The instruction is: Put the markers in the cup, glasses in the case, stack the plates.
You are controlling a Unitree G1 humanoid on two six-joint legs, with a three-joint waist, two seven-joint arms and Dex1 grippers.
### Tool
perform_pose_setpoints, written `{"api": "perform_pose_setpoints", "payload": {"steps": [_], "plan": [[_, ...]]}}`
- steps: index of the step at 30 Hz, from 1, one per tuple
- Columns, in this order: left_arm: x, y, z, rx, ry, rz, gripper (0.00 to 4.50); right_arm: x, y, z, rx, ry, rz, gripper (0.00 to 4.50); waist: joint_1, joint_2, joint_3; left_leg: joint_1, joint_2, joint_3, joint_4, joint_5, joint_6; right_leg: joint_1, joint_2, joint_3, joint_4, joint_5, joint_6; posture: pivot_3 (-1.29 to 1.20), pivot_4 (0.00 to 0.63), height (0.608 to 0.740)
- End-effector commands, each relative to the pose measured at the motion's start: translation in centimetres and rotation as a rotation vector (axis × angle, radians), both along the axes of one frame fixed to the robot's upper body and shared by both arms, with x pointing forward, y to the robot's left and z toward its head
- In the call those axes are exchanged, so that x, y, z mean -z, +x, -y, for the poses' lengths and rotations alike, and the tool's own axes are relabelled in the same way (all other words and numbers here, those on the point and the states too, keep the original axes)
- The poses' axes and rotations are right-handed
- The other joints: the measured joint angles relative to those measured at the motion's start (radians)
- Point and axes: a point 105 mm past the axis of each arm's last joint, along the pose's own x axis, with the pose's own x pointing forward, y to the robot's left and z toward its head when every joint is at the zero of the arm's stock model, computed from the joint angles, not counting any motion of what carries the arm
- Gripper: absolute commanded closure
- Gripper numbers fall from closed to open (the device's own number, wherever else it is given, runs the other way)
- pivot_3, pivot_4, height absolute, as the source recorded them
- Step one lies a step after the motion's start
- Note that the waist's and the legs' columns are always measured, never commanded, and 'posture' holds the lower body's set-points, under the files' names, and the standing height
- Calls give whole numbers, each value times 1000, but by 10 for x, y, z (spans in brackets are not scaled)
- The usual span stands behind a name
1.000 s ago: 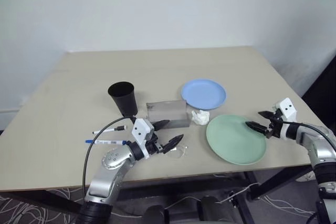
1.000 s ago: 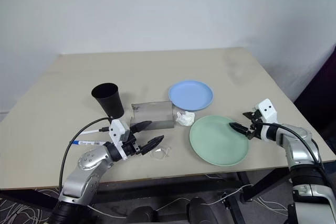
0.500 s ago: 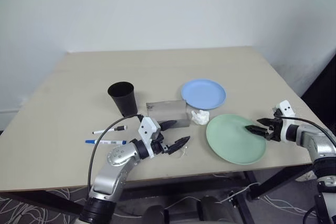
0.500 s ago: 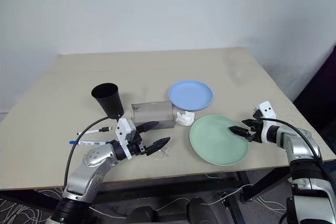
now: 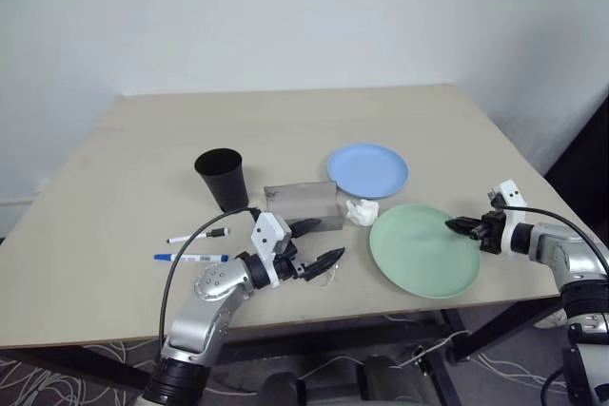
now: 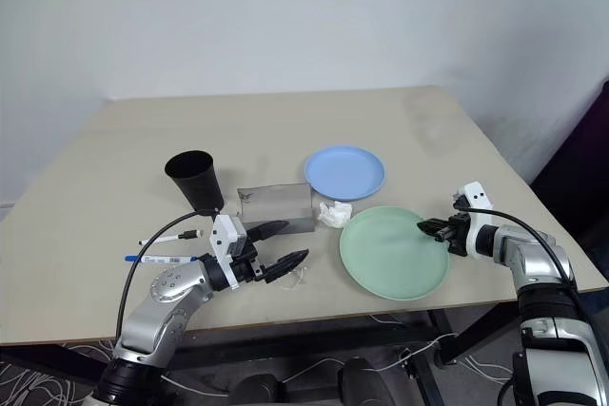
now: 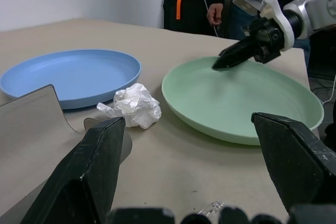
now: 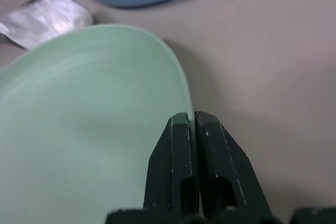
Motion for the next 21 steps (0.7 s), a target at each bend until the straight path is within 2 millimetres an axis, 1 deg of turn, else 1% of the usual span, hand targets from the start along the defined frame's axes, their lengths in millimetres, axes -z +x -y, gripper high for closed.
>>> {"api": "perform_pose_setpoints", "payload": {"steps": [1,4,8,12,16,18,21], "plan": [[-14,1,2,15,-20,52,392,-34,10,-9,-19,146,83,4483,-1,0,0,0,0,0,0,0,0,0,0,0,0,0,0,0,0,737],[-14,1,2,16,-18,53,392,-48,14,-15,-25,208,104,4483,0,1,0,0,0,0,0,0,0,0,0,0,0,0,0,0,0,737],[-15,1,3,15,-20,55,392,-68,30,-26,-9,234,156,4483,-1,1,0,0,0,0,0,0,0,-1,0,0,0,0,0,0,0,737],[-16,2,1,5,-31,57,392,-80,60,-33,115,220,177,4483,-1,1,0,-1,0,1,0,0,0,-2,0,0,0,0,0,0,0,737],[-17,4,0,-2,-31,57,392,-95,94,-56,225,247,183,4483,-5,1,0,-2,0,1,-1,0,0,-2,0,0,0,0,0,0,0,737],[-17,5,-1,-3,-30,57,392,-96,106,-64,273,219,186,4483,-6,1,0,-2,0,1,-3,0,0,-3,0,1,0,0,0,0,0,737],[-18,6,-2,-5,-29,58,392,-91,120,-68,357,152,191,4483,-4,1,0,-2,0,0,-5,0,0,-4,0,0,0,0,1,0,0,737]]}}
